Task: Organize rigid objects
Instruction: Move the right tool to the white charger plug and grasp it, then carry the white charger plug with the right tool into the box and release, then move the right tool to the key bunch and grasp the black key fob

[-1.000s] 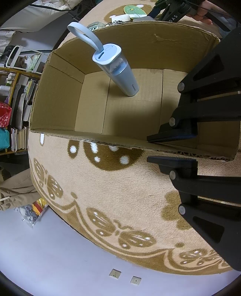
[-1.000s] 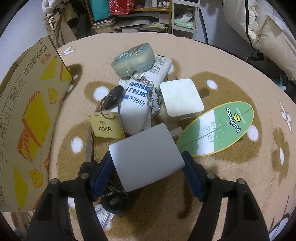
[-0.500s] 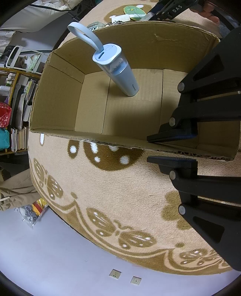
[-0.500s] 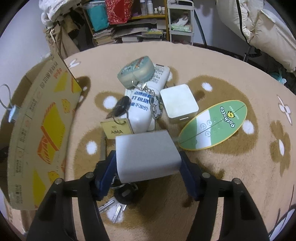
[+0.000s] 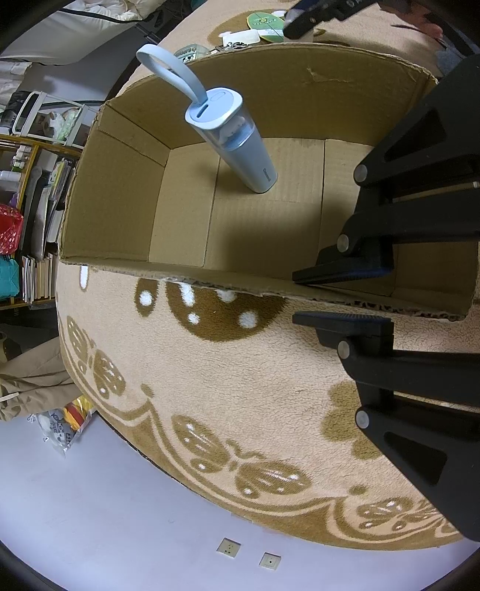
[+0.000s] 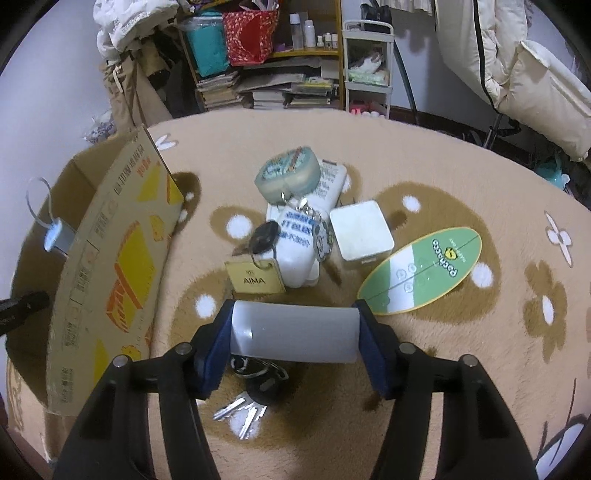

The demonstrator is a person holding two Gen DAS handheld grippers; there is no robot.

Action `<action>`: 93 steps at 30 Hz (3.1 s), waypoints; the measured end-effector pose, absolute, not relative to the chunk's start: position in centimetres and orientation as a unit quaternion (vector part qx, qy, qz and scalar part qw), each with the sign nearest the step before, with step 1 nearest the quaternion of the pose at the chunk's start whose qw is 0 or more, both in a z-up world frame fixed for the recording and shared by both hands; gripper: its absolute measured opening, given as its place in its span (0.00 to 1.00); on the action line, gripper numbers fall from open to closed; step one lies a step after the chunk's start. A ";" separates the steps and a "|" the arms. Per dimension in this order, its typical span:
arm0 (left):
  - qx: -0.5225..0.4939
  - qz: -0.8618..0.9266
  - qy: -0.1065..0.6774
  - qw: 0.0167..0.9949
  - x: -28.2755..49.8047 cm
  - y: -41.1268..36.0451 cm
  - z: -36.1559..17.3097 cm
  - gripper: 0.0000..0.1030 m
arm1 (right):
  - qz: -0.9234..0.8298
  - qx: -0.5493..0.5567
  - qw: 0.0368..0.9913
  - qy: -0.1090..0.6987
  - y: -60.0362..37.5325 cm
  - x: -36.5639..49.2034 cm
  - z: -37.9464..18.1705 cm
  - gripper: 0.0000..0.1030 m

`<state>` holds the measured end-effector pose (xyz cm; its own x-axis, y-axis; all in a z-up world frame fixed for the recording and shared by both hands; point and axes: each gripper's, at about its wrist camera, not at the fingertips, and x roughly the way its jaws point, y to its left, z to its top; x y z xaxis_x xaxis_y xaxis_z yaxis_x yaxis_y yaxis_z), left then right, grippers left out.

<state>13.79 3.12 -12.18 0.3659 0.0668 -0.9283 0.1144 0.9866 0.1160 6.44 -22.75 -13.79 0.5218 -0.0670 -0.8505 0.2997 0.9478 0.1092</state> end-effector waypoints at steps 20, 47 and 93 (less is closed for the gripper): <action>0.070 -0.020 0.566 0.821 14.2 3.1 -12.1 0.12 | -0.013 0.107 0.912 0.396 -15.5 12.9 -4.6 0.64; 0.064 -0.024 0.566 0.822 14.2 3.3 -12.3 0.12 | 0.043 0.125 0.889 0.438 -11.8 17.6 -6.0 0.64; 0.081 -0.017 0.561 0.823 13.9 3.1 -12.0 0.13 | -0.037 0.146 0.864 0.480 -18.0 8.8 -11.1 0.81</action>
<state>13.93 3.08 -12.03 0.3692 0.0638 -0.9272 0.1189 0.9862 0.1153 8.77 -18.03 -11.12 0.5357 0.0762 -0.8409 0.2052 0.9543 0.2172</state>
